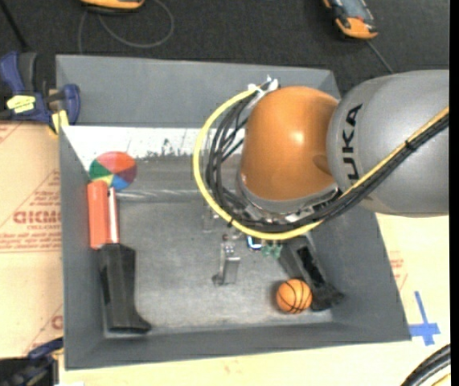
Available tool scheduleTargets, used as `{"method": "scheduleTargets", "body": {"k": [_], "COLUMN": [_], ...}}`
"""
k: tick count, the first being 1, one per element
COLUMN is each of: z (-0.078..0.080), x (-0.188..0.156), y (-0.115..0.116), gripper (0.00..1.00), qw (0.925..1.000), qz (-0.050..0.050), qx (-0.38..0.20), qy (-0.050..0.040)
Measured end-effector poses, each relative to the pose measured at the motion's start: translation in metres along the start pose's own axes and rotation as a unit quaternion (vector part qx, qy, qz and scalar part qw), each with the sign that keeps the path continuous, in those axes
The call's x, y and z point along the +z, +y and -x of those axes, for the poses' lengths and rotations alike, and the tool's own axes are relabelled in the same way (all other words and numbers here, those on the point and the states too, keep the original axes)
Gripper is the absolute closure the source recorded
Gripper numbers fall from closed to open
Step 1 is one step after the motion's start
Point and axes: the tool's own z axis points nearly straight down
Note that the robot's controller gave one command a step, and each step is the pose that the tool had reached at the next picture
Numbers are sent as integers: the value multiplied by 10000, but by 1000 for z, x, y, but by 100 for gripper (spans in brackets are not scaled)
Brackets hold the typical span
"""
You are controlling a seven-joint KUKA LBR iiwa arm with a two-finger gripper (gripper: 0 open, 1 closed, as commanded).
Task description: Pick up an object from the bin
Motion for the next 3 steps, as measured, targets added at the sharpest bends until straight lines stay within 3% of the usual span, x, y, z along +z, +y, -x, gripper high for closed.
{"method": "scheduleTargets", "body": {"k": [1,2,3], "z": [1,4,9], "x": [-4,-8,-31], "y": [-1,-11,-70], "gripper": [0,0,0], "qw": [10000,10000,10000], "qz": [4,14,-13], "qx": [12,-49,82], "qy": [-39,-25,-43]}}
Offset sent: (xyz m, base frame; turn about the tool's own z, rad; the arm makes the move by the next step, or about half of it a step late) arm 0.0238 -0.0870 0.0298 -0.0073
